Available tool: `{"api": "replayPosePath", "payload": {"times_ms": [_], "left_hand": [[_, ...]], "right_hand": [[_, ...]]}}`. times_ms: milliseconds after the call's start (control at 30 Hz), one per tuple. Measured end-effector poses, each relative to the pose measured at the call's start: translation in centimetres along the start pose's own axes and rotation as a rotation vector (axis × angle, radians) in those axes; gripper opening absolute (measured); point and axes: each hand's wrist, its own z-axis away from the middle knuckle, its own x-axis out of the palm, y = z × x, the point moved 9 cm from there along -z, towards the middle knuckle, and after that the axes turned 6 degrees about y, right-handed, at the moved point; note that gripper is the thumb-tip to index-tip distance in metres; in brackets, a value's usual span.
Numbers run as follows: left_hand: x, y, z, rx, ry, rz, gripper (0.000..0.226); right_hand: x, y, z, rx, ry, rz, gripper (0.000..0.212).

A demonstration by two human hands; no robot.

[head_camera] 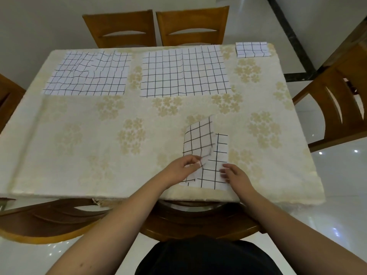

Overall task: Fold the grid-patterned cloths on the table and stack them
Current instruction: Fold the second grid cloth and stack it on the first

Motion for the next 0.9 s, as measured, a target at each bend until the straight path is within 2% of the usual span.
{"api": "replayPosePath", "payload": {"times_ms": [67,133,300,433,600,733,900], "left_hand": [[1.5,-0.7,-0.2,-0.035,-0.045,-0.002,0.026],[1.4,-1.8,-0.8,-0.063,0.007,0.048,0.03],[-2.6,-5.1,-2.8,-0.165,0.394,0.062,0.02],[-4.5,-6.2,-3.9,-0.24,0.538,0.018,0.025],[-4.0,-6.8,-6.4,-0.333,0.479,0.0,0.034],[-2.4,-6.6,-7.9,-0.413,0.343,0.158,0.035],[-2.1,-6.5,-7.9,-0.398,0.285,0.172,0.034]], "right_hand": [[-1.0,0.1,-0.3,0.005,0.053,0.0,0.023],[-1.8,0.0,-0.6,-0.007,0.083,0.033,0.026],[-3.6,-1.0,-1.3,-0.051,0.163,0.16,0.034],[-3.5,-0.9,-1.8,-0.027,0.12,0.167,0.037],[-2.9,-1.1,-2.5,0.016,0.035,0.125,0.038],[-2.8,-1.1,-3.1,0.058,0.014,0.054,0.039],[-3.1,0.0,-3.9,0.138,0.031,-0.033,0.041]]}}
